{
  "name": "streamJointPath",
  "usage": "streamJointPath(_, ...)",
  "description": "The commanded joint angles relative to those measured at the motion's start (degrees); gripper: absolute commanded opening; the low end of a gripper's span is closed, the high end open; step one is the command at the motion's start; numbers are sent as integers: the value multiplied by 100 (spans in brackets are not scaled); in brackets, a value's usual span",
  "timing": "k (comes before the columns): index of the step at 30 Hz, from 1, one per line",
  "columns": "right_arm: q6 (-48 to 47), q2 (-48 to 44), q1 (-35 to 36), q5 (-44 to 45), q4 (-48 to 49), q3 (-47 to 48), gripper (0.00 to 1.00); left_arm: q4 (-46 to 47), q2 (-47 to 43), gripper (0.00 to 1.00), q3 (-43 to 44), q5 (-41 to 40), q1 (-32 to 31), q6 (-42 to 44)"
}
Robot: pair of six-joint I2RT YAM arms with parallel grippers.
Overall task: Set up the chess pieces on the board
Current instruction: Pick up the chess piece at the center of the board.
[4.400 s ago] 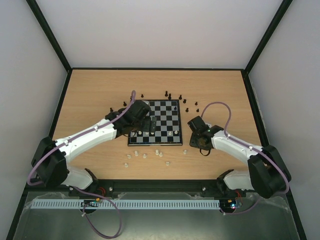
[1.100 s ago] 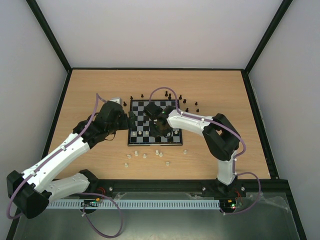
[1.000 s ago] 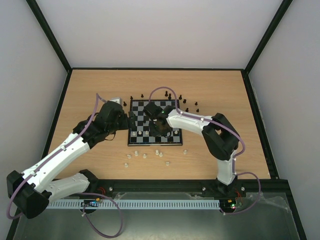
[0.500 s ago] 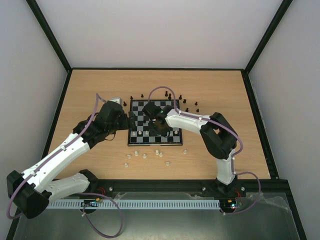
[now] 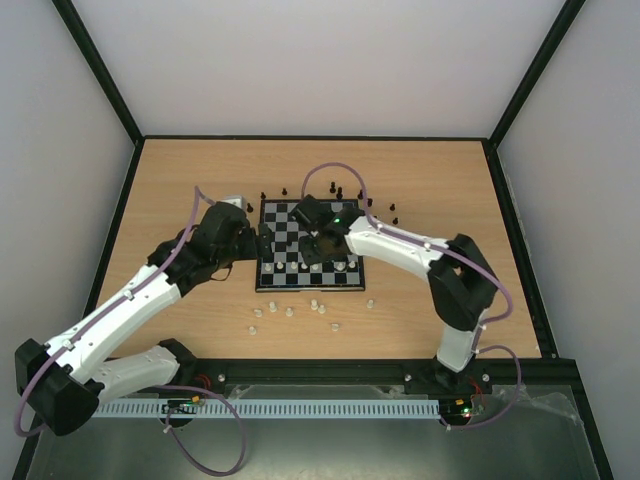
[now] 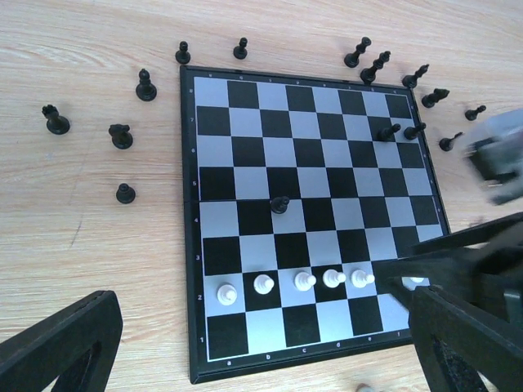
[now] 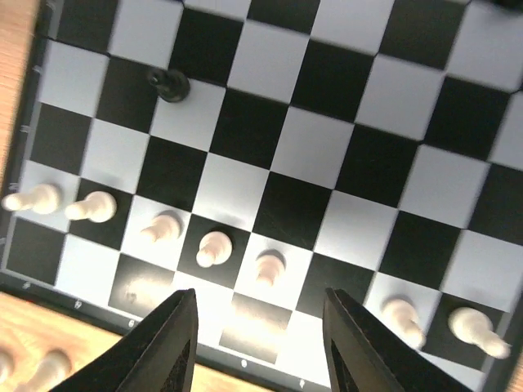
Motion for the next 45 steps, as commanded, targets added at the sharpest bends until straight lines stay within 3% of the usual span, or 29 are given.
streamJointPath(1,91,-799,-18,354,-360,-261,45,-14,69,99,90,40,40,101)
streamJointPath(9,592,-1904,-254,683,-949,-1326,49,42,259,99,89,191,42,217)
streamJointPath(18,1493,-3053,-261,300,-887,-2979,53,189,327,99,-24,413,50,345)
streamJointPath(23,1627,-3172,-244,78,-687,-3389,47,254,341,99,-62,554,57,373)
streamJointPath(33,1539,-2672,-212,31,-241,-3536,46,228,287,99,-100,566,51,368)
streamJointPath(40,1441,-2279,-212,123,-221,-3391,34,211,316,99,-96,521,58,355)
streamJointPath(45,1409,-2300,-212,120,-203,-3392,19,193,301,99,-115,472,54,348)
